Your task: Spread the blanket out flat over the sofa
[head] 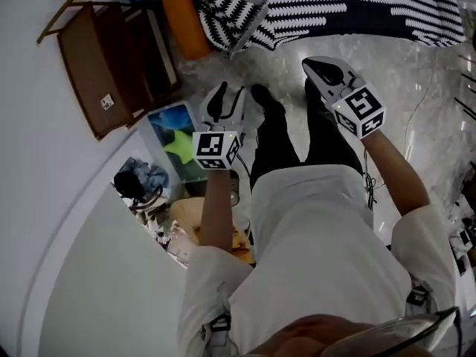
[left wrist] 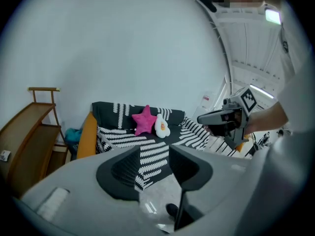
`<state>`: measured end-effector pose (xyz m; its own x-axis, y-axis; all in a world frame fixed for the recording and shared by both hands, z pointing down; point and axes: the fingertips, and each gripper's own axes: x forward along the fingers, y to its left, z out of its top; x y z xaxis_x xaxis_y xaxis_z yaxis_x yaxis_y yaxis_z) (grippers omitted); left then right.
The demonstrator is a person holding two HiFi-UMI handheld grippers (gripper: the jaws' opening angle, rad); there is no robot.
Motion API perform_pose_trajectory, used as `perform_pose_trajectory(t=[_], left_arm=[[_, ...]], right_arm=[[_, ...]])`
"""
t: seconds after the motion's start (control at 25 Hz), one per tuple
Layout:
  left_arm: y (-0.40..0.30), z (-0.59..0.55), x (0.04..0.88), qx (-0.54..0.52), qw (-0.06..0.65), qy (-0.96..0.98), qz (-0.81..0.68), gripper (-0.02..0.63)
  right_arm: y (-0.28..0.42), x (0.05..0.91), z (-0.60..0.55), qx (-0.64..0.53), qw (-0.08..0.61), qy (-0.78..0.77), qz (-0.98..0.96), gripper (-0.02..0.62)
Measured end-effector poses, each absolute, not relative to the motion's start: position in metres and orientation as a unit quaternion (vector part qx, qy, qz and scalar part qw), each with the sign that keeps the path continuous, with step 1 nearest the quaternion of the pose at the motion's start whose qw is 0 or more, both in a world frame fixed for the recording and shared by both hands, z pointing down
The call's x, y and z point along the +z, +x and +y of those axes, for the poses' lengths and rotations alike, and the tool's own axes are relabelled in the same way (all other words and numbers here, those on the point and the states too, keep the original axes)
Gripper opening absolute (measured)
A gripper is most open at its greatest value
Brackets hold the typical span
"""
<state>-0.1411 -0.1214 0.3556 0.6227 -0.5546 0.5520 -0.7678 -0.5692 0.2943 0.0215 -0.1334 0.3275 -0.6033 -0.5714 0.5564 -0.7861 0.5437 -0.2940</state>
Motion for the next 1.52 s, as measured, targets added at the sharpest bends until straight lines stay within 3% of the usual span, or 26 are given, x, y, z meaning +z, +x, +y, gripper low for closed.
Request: perform_pose_trajectory(t=[0.44,0.92,1.52], left_arm=[[-0.125,-0.151,0.517,0.257,0.287,0.856,-0.346,0.186],[-0.136,-0.163,0.7,0.317,0.288,0.83,-0.358,0.186],[-0.143,-0.196,0.845,0.403,0.251,0.812,-0.34,0.186]], right_arm=[[0.033,0.47,-0.139,0.33,0.2,0.391,-0.836,0.005],[0.022,0.632,-0.128,0.332,0.252,0.381,-0.825,0.005],[-0.005,0.741,-0.132,0.373,0.24,0.384,-0.81,0.005]])
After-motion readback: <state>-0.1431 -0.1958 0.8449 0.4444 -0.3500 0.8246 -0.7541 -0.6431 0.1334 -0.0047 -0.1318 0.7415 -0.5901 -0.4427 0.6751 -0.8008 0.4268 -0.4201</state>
